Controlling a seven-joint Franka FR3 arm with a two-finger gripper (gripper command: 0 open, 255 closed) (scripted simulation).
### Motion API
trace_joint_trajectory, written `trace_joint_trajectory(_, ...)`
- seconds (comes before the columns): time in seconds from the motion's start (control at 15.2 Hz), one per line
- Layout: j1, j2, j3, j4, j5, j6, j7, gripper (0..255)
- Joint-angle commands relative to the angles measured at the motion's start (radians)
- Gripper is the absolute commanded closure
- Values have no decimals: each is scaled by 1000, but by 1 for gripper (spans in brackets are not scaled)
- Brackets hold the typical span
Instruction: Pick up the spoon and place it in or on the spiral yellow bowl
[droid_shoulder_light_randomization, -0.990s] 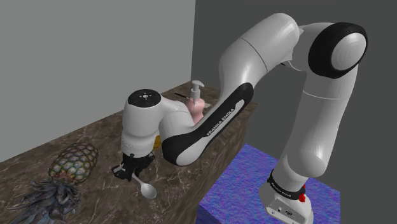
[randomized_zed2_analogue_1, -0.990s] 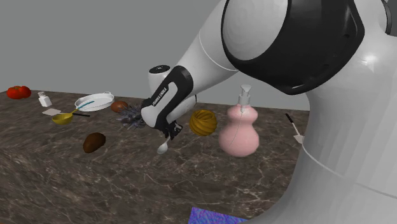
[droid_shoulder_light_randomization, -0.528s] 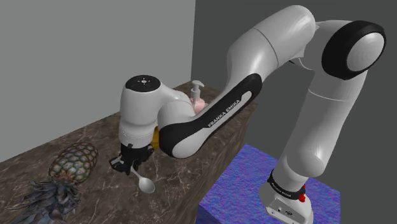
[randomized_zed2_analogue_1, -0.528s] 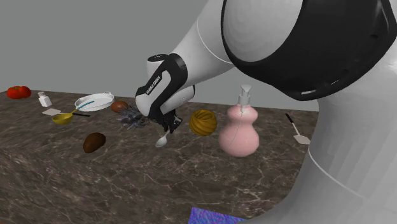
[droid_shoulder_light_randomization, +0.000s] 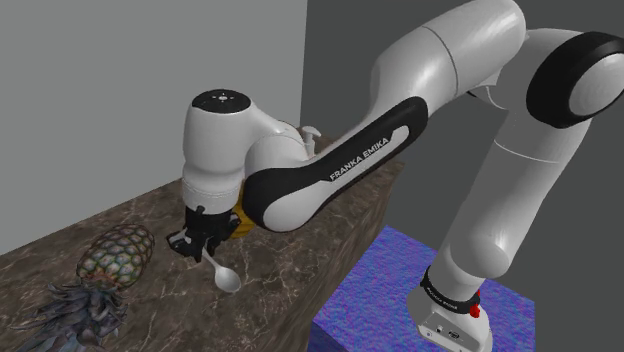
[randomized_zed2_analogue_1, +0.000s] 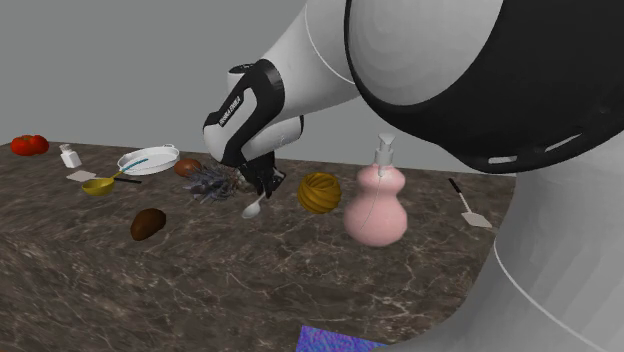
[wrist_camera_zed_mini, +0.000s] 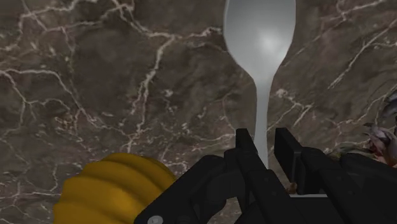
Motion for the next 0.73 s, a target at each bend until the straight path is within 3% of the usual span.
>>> trace_joint_trajectory(0.0,-2,-19,1,18,25,-30,-20,255)
trace_joint_trajectory(0.66,-5,-84,-5,100,101,-154,-82,255)
